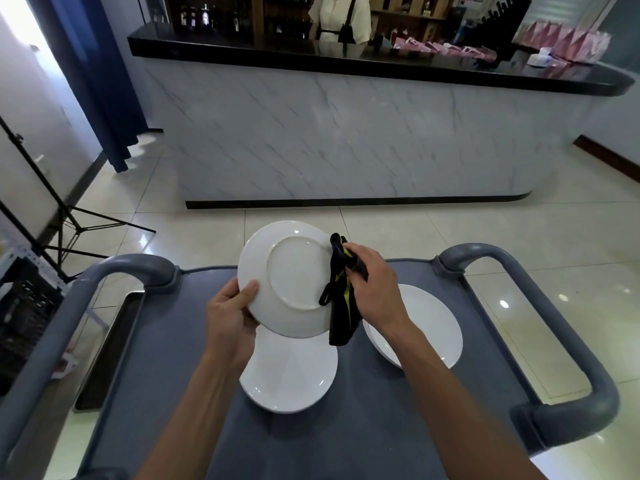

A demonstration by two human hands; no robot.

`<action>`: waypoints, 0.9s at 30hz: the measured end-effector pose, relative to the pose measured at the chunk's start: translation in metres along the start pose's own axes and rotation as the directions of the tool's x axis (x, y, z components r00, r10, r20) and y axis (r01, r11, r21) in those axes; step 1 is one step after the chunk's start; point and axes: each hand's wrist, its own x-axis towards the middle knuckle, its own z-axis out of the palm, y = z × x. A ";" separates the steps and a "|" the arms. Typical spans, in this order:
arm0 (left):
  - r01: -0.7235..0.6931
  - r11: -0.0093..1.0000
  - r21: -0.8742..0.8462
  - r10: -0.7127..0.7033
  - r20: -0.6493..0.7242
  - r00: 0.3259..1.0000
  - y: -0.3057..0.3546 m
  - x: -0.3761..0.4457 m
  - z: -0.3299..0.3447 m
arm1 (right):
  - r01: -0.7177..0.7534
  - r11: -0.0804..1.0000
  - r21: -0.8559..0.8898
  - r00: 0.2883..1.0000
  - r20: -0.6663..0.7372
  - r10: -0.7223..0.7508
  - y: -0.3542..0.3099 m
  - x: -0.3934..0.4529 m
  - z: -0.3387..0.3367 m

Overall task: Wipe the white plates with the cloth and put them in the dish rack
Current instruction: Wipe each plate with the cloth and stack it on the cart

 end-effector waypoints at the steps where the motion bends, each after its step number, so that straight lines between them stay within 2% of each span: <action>1: 0.001 1.000 -0.019 -0.002 -0.017 1.000 0.001 0.001 0.000 | 0.003 1.000 0.012 1.000 0.002 -0.004 0.000 -0.003 0.001; 4: -0.014 0.999 -0.037 0.012 -0.055 0.998 0.003 0.004 0.003 | 0.030 0.999 0.020 0.999 0.011 -0.031 -0.001 -0.013 0.008; 16: -0.039 0.997 -0.072 0.026 -0.171 0.985 0.001 0.007 0.017 | 0.182 0.975 -0.131 0.979 0.112 -0.167 -0.025 -0.041 0.047; 27: -0.025 0.998 -0.049 0.016 -0.179 0.984 0.000 0.007 0.006 | 0.428 0.876 -0.222 0.899 0.202 -0.388 -0.016 -0.059 0.059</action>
